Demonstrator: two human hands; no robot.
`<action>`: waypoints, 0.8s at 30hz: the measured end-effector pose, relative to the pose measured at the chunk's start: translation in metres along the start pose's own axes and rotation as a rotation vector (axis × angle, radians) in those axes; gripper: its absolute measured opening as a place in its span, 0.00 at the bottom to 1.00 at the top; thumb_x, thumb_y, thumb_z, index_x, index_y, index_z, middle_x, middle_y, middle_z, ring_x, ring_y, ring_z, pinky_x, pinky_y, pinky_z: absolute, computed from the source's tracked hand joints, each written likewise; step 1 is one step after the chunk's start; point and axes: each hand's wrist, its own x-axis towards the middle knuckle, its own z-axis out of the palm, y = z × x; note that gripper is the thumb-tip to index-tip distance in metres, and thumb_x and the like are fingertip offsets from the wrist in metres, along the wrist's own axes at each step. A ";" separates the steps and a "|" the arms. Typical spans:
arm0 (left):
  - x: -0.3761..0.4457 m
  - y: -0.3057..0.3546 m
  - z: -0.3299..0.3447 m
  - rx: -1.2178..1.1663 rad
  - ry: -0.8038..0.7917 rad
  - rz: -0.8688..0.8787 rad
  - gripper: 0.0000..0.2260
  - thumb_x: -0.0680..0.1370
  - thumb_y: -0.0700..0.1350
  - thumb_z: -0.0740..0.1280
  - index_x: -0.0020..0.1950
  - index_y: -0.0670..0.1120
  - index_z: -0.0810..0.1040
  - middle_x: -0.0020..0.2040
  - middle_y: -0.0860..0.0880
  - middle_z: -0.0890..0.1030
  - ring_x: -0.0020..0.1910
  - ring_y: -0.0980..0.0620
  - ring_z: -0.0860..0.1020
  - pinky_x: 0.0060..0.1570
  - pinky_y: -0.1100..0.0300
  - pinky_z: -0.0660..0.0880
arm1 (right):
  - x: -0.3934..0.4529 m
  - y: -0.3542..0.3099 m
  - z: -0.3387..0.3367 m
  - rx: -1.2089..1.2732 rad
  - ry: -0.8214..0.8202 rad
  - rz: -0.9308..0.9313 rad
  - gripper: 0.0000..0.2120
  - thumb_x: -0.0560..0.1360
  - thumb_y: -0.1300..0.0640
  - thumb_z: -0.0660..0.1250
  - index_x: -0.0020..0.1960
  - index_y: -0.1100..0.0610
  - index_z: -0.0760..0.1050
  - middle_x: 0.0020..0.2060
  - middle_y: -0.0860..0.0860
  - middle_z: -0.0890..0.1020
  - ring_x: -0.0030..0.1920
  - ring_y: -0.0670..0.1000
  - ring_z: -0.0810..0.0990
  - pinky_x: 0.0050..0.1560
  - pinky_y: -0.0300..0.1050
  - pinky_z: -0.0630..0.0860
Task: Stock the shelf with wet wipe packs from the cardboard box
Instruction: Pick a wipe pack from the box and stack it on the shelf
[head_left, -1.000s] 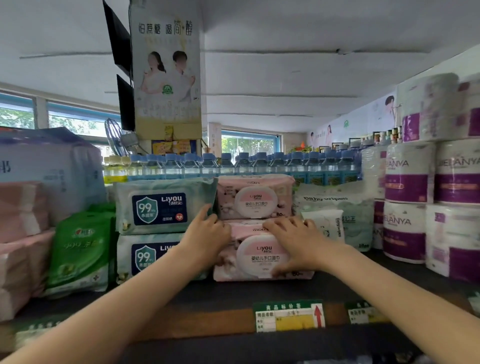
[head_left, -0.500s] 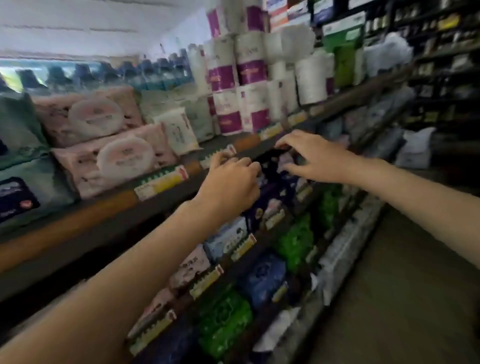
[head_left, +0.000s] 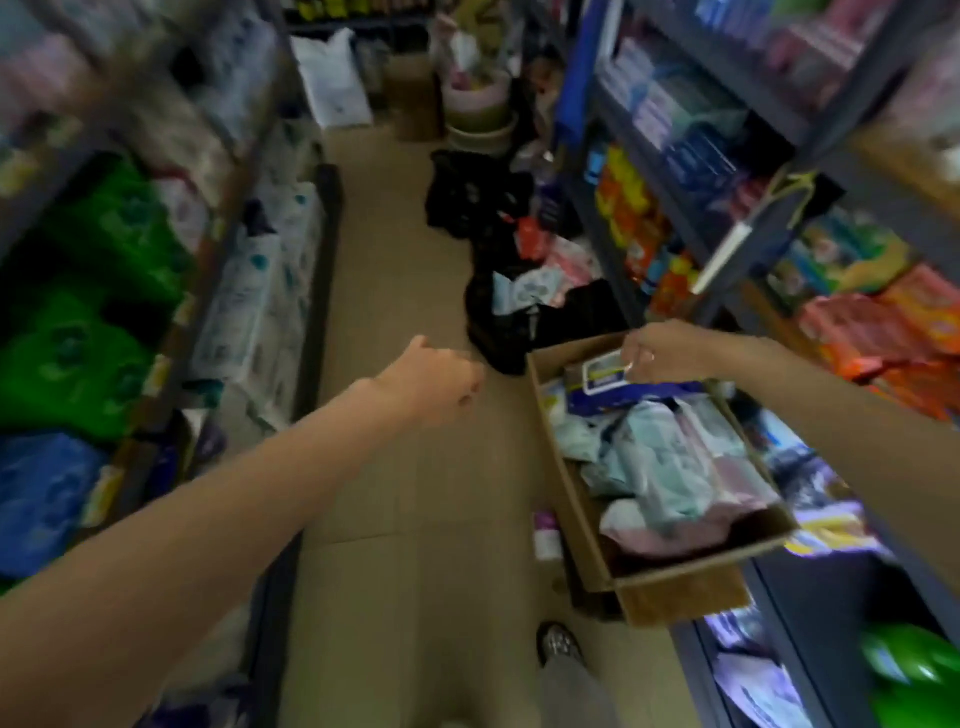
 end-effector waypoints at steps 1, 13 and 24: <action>0.021 0.016 0.002 0.004 -0.004 0.047 0.14 0.79 0.47 0.57 0.63 0.48 0.71 0.63 0.47 0.74 0.61 0.47 0.75 0.60 0.52 0.65 | 0.001 0.023 0.015 0.014 -0.017 0.018 0.05 0.75 0.59 0.64 0.46 0.58 0.79 0.43 0.54 0.82 0.47 0.53 0.77 0.39 0.40 0.69; 0.192 0.168 0.054 -0.220 -0.269 0.143 0.13 0.79 0.46 0.56 0.62 0.46 0.71 0.62 0.45 0.76 0.62 0.45 0.74 0.62 0.54 0.66 | 0.039 0.184 0.175 0.040 -0.394 0.077 0.09 0.73 0.60 0.63 0.50 0.61 0.79 0.51 0.57 0.80 0.53 0.58 0.78 0.48 0.47 0.74; 0.209 0.205 0.128 -0.408 -0.620 0.097 0.15 0.78 0.43 0.58 0.64 0.45 0.71 0.64 0.45 0.74 0.64 0.46 0.72 0.61 0.54 0.69 | 0.064 0.158 0.270 -0.312 -0.302 -0.107 0.15 0.51 0.57 0.81 0.32 0.64 0.81 0.31 0.55 0.82 0.33 0.51 0.83 0.33 0.41 0.77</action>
